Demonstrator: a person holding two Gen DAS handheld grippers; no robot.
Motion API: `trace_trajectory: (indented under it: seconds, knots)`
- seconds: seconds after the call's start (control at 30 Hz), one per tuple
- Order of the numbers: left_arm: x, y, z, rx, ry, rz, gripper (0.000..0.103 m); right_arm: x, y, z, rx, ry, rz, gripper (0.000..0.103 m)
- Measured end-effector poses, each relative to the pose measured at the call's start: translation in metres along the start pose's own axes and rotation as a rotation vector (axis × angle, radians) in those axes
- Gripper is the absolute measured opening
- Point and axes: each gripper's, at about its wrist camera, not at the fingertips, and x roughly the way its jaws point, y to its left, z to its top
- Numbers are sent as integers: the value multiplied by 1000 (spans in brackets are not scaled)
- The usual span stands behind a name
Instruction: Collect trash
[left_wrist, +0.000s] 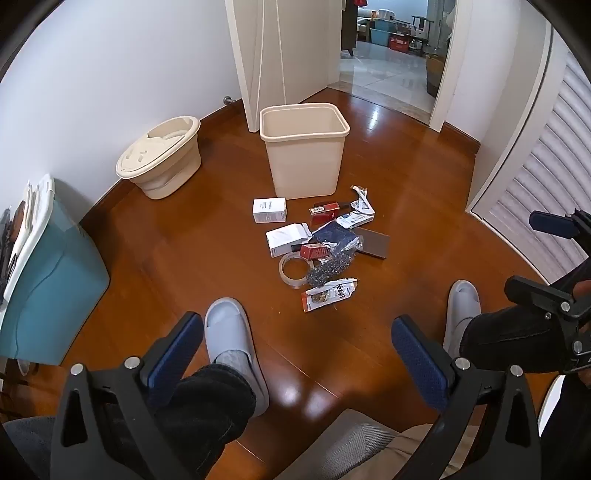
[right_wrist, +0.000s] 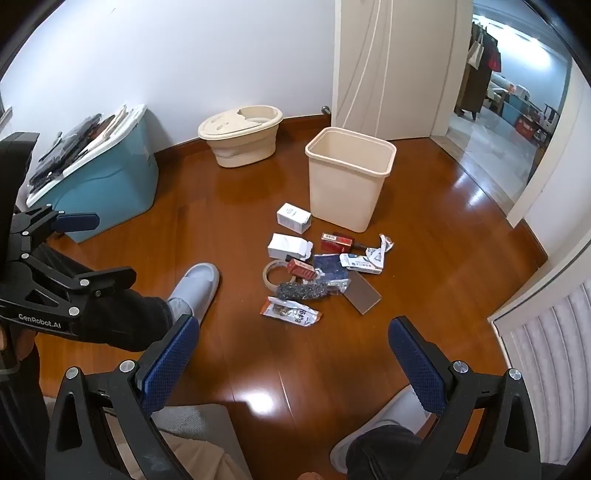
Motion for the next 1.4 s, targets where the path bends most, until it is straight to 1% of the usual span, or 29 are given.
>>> trace_trajectory:
  seconds: [0.03, 0.2, 0.23, 0.3, 0.67, 0.8, 1.4]
  knots:
    - [1, 0, 0, -4, 8, -5, 103, 0, 1, 0, -7, -8, -12, 103]
    - [2, 0, 1, 6, 1, -1, 103, -2, 8, -1, -7, -3, -13, 103]
    - [2, 0, 2, 9, 0, -1, 103, -1, 2, 0, 7, 3, 3, 103]
    - [0, 1, -1, -5, -3, -2, 103, -1, 2, 0, 8, 4, 1, 103]
    - [-1, 8, 2, -3, -7, -2, 103, 0, 2, -2, 9, 1, 6, 103]
    - [-1, 7, 1, -6, -10, -2, 103, 1, 8, -1, 8, 1, 5, 103]
    - [-5, 4, 6, -6, -14, 0, 103, 3, 4, 1, 1, -1, 9, 103]
